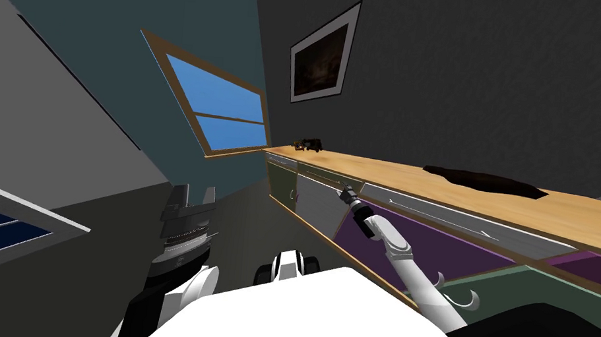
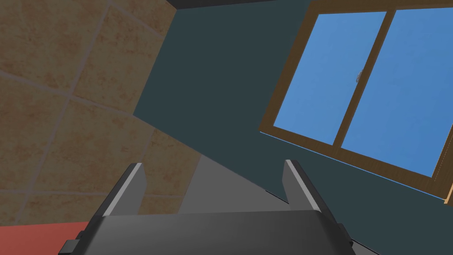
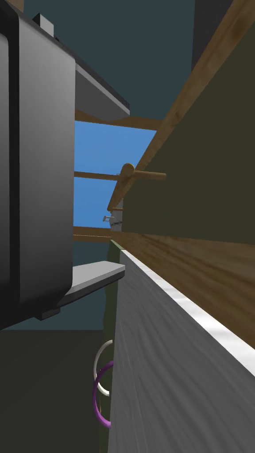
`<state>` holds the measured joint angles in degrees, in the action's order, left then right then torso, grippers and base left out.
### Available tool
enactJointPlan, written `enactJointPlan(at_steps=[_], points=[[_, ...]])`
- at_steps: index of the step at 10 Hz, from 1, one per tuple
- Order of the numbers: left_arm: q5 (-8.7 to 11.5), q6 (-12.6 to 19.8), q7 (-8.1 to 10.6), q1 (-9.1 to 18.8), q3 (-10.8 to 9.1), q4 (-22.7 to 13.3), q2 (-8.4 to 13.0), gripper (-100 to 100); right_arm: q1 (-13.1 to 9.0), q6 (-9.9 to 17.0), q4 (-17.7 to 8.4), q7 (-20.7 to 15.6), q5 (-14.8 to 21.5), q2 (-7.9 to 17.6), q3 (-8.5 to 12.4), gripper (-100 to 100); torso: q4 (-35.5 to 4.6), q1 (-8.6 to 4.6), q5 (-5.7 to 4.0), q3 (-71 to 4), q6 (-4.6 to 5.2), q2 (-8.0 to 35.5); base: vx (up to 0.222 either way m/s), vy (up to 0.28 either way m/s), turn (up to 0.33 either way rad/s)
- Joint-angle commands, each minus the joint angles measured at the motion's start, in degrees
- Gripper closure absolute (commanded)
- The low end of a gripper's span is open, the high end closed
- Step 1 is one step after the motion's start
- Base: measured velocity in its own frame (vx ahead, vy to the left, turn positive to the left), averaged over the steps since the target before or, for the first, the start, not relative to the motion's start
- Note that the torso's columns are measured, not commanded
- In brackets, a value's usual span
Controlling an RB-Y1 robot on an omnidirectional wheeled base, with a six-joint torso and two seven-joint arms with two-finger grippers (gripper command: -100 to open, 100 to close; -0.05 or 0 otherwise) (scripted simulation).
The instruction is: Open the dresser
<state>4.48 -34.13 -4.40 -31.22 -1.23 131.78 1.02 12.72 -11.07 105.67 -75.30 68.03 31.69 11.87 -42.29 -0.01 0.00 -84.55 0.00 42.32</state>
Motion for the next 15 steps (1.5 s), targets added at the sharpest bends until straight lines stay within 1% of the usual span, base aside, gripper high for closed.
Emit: enactJointPlan(at_steps=[1, 2, 3, 4, 5, 8, 9, 10, 13, 15], points=[[0.0, 0.0, 0.0, 0.0, 0.0, 0.0, 0.0, 0, -0.2, 0.0, -0.4, 1.0, -0.5, 1.8, 0.6, -100, 0.0, -0.01, -0.01, 0.0, 0.0, 0.0, 0.077, 0.051, 0.009], [0.0, 0.0, 0.0, 0.0, 0.0, 0.0, 0.0, 0, -0.2, -0.1, -0.3, 0.2, -0.3, 0.8, 0.5, -100, 0.0, 0.14, 0.03, -0.1, -0.01, -0.2, 0.049, 0.032, -0.001], [0.0, 0.0, 0.0, 0.0, 0.0, 0.0, 0.0, 0, -0.2, -0.2, -0.4, 0.3, -0.3, 0.9, 0.5, 100, 0.0, 0.05, 0.02, -0.1, -0.01, -0.1, 0.007, 0.005, 0.001], [0.0, 0.0, 0.0, 0.0, 0.0, 0.0, 0.0, 0, 0.0, -0.3, 0.0, 0.6, -0.4, 1.2, 0.5, 100, 0.0, -0.07, -0.02, 0.0, 0.0, 0.1, -0.043, 0.068, -0.044], [0.0, 0.0, 0.0, 0.0, 0.01, 0.0, 0.0, 0, 0.1, -0.3, 0.1, 0.7, -0.4, 1.3, 0.6, 100, 0.3, -0.01, -0.28, 0.1, -0.02, 0.0, -0.114, 0.11, -0.018], [0.0, 0.0, 0.0, 0.0, 0.02, 0.0, 0.0, 0, 0.4, -0.5, 0.8, 1.2, -0.6, 1.8, 0.6, 100, 0.2, -0.19, -0.2, -0.1, 0.07, -0.2, -0.144, 0.137, -0.033], [0.0, 0.0, 0.0, 0.0, 0.02, 0.0, 0.0, 0, 0.0, -0.6, 0.8, 0.9, -0.6, 1.6, 0.8, 100, 0.2, -0.2, -0.18, 0.0, 0.1, -0.1, -0.079, 0.075, -0.006], [0.0, 0.0, 0.0, 0.0, 0.01, 0.0, 0.0, 0, 0.1, -1.0, 0.5, 2.8, -1.5, 4.3, 1.5, -100, 0.1, -0.38, -0.11, -0.2, 0.07, -0.3, -0.003, 0.052, -0.036], [0.0, 0.0, 0.0, 0.0, 0.0, 0.0, 0.0, 0, 0.0, -1.4, 0.2, 5.5, -2.8, 8.2, 2.9, -100, 0.0, 0.08, 0.03, -0.1, -0.01, -0.2, 0.019, 0.072, -0.037], [0.0, 0.0, 0.0, 0.0, 0.01, 0.0, 0.0, 0, -0.1, -1.7, -0.1, 7.3, -3.7, 10.9, 3.7, -100, 0.0, 0.03, 0.01, 0.0, 0.0, 0.0, 0.013, 0.067, -0.032]])
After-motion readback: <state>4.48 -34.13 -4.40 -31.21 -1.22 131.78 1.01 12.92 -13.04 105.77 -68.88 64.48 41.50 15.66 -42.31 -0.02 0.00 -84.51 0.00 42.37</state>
